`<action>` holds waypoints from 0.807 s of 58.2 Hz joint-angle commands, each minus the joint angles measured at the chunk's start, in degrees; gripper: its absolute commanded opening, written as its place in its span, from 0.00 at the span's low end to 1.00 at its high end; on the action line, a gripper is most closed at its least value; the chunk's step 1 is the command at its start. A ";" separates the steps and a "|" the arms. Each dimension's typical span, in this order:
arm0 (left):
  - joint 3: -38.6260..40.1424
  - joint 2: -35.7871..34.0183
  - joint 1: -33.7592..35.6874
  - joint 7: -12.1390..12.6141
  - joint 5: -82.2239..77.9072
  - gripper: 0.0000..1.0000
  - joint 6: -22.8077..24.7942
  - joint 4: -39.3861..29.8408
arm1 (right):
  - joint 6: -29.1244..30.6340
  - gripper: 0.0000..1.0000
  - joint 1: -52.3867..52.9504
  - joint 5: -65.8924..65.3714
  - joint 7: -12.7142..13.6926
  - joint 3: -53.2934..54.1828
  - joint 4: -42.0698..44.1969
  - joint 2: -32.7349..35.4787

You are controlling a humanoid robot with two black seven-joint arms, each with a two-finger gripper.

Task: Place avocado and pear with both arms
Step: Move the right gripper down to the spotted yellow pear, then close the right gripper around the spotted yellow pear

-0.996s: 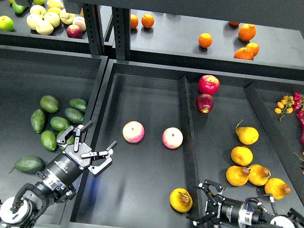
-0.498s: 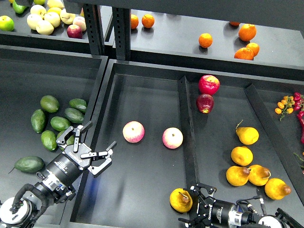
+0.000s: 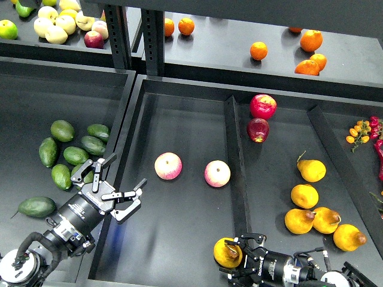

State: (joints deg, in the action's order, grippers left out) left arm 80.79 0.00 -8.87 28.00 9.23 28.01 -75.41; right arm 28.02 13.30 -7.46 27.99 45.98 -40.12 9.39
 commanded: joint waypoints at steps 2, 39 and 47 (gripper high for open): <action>0.07 0.00 -0.01 0.00 0.00 0.99 -0.01 0.00 | -0.02 0.26 -0.21 0.25 0.01 1.30 0.21 0.02; 0.07 0.00 -0.10 0.00 0.00 0.99 -0.01 0.00 | -0.02 0.16 2.07 9.48 0.01 4.29 -8.05 3.70; 0.07 0.00 -0.10 0.00 -0.09 0.99 -0.01 0.00 | -0.02 0.16 3.57 12.90 0.01 5.08 -8.75 7.13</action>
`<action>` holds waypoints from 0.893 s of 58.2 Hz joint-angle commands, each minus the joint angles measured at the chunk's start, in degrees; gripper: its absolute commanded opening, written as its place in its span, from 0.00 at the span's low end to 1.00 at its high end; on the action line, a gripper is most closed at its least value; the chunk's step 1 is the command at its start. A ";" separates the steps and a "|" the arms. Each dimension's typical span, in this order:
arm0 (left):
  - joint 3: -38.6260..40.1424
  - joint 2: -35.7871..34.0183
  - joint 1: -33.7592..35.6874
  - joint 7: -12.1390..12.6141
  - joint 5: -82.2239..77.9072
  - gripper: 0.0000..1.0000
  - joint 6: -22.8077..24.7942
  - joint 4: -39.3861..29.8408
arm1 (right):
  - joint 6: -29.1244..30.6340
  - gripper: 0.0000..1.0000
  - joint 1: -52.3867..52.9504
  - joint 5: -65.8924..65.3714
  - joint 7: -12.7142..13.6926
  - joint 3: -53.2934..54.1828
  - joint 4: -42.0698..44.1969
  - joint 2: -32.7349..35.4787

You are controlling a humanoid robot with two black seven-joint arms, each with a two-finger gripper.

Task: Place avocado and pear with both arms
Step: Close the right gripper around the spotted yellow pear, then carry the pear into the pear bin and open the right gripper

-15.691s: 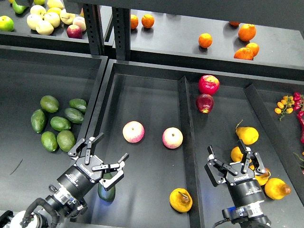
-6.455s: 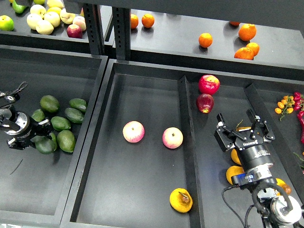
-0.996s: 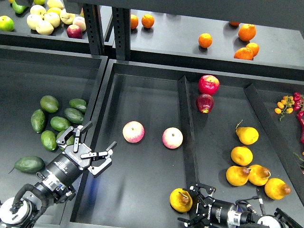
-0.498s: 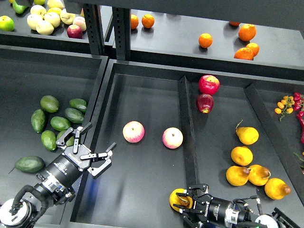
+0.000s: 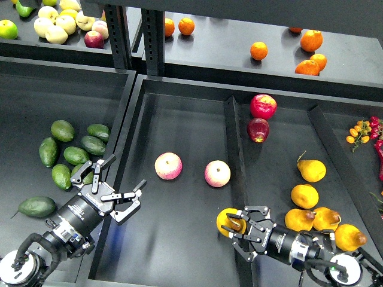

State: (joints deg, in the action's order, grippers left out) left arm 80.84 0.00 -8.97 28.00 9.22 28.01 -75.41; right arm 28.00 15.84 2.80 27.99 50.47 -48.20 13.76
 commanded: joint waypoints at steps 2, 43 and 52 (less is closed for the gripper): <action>-0.07 0.00 0.00 0.00 -0.08 0.99 -0.01 0.00 | 0.00 0.16 1.13 3.35 0.01 0.60 -0.93 3.81; -0.07 0.00 0.00 0.00 -0.35 0.99 -0.01 0.00 | 0.00 0.17 -11.44 7.39 0.01 0.51 -2.34 19.90; -0.07 0.00 0.00 0.00 -0.35 0.99 -0.01 0.00 | 0.00 0.18 -11.53 7.04 0.01 0.42 0.82 16.56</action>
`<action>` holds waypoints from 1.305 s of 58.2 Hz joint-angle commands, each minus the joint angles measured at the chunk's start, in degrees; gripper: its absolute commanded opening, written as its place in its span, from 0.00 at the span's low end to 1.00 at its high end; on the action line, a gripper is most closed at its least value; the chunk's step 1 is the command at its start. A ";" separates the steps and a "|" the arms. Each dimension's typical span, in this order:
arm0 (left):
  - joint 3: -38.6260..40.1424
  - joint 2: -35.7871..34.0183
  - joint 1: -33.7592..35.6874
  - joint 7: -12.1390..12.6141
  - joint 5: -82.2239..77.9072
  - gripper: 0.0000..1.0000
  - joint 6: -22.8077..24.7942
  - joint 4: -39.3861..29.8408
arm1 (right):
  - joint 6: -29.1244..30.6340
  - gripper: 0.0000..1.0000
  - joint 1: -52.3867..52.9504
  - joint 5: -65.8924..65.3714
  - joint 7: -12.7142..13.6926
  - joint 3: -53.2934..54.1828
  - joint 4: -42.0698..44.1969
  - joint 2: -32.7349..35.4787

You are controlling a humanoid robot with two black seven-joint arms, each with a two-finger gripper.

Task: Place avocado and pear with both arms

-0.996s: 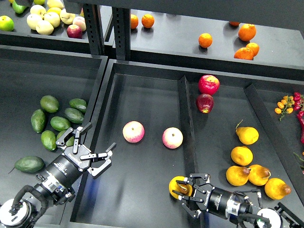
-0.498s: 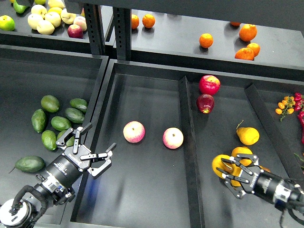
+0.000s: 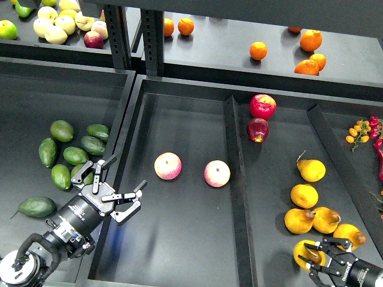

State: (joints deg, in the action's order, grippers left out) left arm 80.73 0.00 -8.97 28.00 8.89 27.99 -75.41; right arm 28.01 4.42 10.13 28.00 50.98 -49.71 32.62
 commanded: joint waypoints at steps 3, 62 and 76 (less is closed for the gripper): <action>0.04 0.00 0.00 0.00 -0.01 0.99 0.01 0.00 | -0.01 0.18 -0.12 -0.37 0.00 -0.09 3.04 -3.00; 0.04 0.00 0.00 0.00 -0.10 0.99 0.01 0.00 | -0.01 0.81 0.50 -1.43 0.00 -0.71 5.24 -4.50; -0.05 0.00 0.00 0.00 -0.10 0.99 0.01 0.00 | -0.01 0.97 1.82 -1.17 0.00 -0.53 1.29 -0.90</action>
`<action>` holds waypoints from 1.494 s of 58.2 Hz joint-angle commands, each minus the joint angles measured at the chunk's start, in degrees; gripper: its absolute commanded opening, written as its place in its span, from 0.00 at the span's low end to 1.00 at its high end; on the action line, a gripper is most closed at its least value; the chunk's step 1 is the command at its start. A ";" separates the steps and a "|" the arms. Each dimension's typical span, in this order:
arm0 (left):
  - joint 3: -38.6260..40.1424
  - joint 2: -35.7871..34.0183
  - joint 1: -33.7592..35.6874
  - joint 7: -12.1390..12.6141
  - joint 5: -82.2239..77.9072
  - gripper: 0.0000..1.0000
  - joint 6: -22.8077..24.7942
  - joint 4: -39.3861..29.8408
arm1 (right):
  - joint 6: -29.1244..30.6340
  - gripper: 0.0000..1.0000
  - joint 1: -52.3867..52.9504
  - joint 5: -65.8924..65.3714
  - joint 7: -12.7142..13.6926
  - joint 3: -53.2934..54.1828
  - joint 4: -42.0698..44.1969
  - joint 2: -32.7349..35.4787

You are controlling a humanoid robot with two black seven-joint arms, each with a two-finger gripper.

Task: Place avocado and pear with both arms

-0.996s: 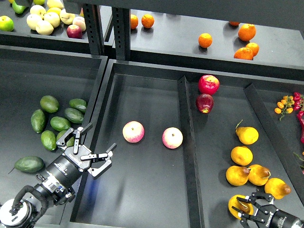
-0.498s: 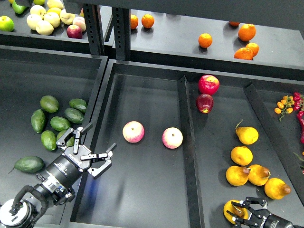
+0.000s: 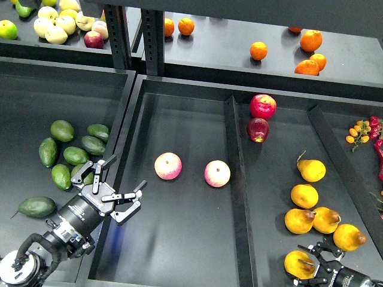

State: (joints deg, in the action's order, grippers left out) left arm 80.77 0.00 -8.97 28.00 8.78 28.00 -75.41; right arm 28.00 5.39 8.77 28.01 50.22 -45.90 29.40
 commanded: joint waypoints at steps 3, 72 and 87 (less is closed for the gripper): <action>-0.08 0.00 0.00 0.00 0.01 0.99 0.00 0.00 | 0.00 0.99 1.90 0.46 -0.01 0.23 -3.84 3.55; -2.46 0.00 0.00 0.00 -0.17 0.99 0.00 -0.18 | 0.00 0.99 12.71 4.59 -0.01 29.32 11.89 -29.40; -4.39 0.00 0.18 0.00 -0.17 0.99 0.00 0.88 | 0.00 0.99 12.45 11.88 -0.01 29.67 11.01 -29.40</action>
State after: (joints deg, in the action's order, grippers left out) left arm 77.09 0.00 -8.85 28.00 8.58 28.00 -75.04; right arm 28.00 17.86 16.91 27.99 79.86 -34.20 -0.01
